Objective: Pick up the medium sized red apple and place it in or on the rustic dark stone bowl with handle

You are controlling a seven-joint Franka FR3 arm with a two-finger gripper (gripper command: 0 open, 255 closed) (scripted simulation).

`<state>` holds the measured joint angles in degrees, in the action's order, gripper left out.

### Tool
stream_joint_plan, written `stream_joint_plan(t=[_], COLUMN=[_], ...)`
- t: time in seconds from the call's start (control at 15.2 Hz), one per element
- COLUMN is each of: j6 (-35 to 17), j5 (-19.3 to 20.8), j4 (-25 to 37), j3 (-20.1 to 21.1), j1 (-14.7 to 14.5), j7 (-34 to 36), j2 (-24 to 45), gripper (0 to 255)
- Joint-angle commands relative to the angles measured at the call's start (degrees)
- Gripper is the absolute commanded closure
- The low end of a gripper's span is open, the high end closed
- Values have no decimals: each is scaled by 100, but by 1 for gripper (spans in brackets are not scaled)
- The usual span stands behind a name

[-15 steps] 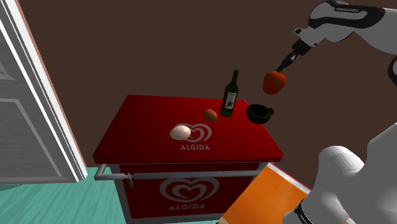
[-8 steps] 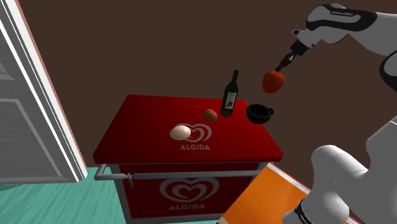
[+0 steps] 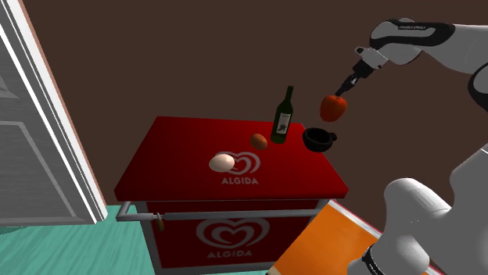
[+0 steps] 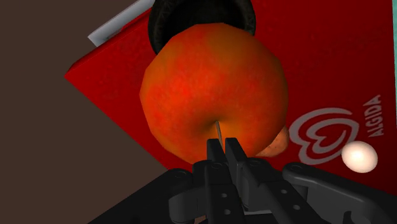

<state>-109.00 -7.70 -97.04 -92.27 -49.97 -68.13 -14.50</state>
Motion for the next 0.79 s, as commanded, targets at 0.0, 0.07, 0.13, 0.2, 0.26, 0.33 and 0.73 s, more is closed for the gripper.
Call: stream_joint_plan(t=[0.0, 0.07, 0.13, 0.2, 0.26, 0.33, 0.73], j6=[-157, -230, -303, -375, -448, -520, -951], j5=[-25, -28, -30, -31, -30, -28, 12], j4=[-180, -259, -336, -411, -485, -558, -964], j3=[52, 57, 58, 55, 48, 37, -107], j1=[84, 100, 110, 116, 117, 114, 4], j7=[-54, -75, -95, -115, -133, -151, -238], j2=[11, 8, 5, -1, -7, -15, -87], gripper=[255, 255, 255, 255, 255, 255, 255])
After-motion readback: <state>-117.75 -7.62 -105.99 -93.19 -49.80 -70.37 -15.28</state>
